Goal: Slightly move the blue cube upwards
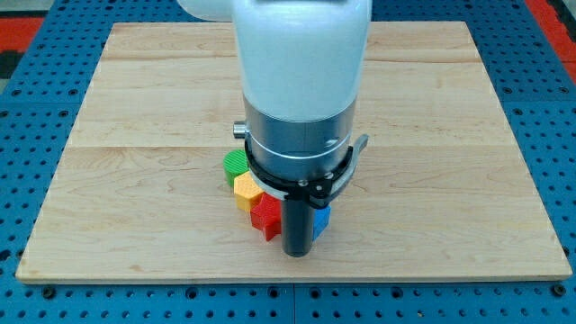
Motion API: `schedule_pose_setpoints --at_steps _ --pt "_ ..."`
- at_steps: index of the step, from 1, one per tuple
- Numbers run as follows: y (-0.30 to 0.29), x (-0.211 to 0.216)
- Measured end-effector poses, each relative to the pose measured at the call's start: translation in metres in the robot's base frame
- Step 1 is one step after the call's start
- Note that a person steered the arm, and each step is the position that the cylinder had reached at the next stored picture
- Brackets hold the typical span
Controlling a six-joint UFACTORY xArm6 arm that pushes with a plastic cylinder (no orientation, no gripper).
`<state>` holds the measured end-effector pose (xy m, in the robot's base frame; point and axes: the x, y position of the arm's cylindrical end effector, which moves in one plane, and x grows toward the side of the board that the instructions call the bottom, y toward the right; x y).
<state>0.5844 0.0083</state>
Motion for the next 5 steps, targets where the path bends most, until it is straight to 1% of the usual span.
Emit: schedule_pose_setpoints --at_steps 1,2,3,4,5 --pt "0.018 -0.003" --pt "0.023 -0.02" --pt "0.014 -0.028" --pt "0.015 -0.024" --pt "0.029 -0.019"
